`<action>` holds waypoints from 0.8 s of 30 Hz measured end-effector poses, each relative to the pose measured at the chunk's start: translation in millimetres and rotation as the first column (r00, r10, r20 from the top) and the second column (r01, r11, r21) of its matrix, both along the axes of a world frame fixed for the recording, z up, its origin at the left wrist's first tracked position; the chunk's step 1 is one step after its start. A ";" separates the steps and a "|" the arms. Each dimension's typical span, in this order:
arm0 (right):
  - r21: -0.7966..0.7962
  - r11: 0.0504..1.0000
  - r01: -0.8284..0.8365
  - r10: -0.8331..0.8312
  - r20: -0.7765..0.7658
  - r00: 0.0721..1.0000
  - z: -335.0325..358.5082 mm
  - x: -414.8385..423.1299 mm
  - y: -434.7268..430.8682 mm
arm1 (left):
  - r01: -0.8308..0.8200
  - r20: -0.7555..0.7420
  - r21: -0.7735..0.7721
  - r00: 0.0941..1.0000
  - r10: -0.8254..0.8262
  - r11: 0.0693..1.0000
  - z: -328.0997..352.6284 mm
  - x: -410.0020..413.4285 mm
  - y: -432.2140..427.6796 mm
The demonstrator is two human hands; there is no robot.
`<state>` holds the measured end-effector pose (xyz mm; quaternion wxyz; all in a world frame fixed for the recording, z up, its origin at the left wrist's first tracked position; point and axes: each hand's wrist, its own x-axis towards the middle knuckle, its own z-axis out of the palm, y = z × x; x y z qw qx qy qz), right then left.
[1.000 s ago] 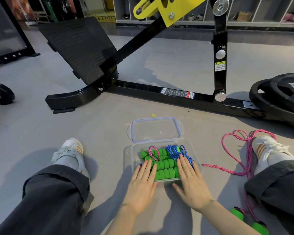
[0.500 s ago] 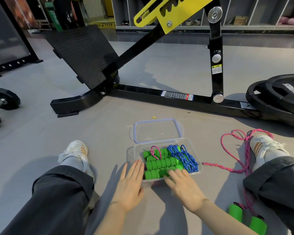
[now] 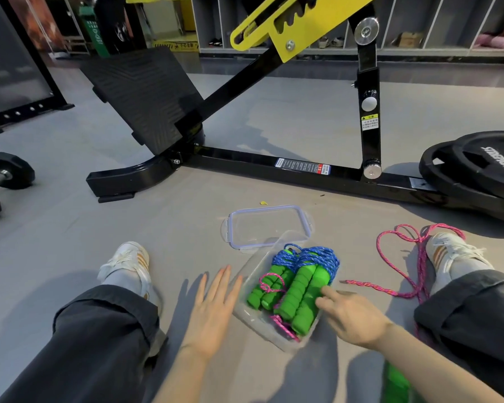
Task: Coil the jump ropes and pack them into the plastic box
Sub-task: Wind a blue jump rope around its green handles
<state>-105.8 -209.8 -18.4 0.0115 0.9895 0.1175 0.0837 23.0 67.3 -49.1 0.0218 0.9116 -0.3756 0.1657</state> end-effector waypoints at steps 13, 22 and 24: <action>0.570 0.342 0.747 -0.625 -0.456 0.633 -0.1 6.7 28.8 | 0.265 0.065 0.142 0.959 -0.276 0.954 -1.5 -16.5 -22.0; 0.423 0.747 0.513 -0.291 -0.485 0.825 12.8 52.9 5.5 | 0.157 -0.099 0.120 0.984 -0.145 0.980 -4.1 -3.9 -14.1; 0.386 0.793 0.471 -0.261 -0.484 0.835 8.1 60.2 2.9 | 0.120 -0.168 0.226 0.982 -0.083 0.967 -5.2 -7.5 -8.9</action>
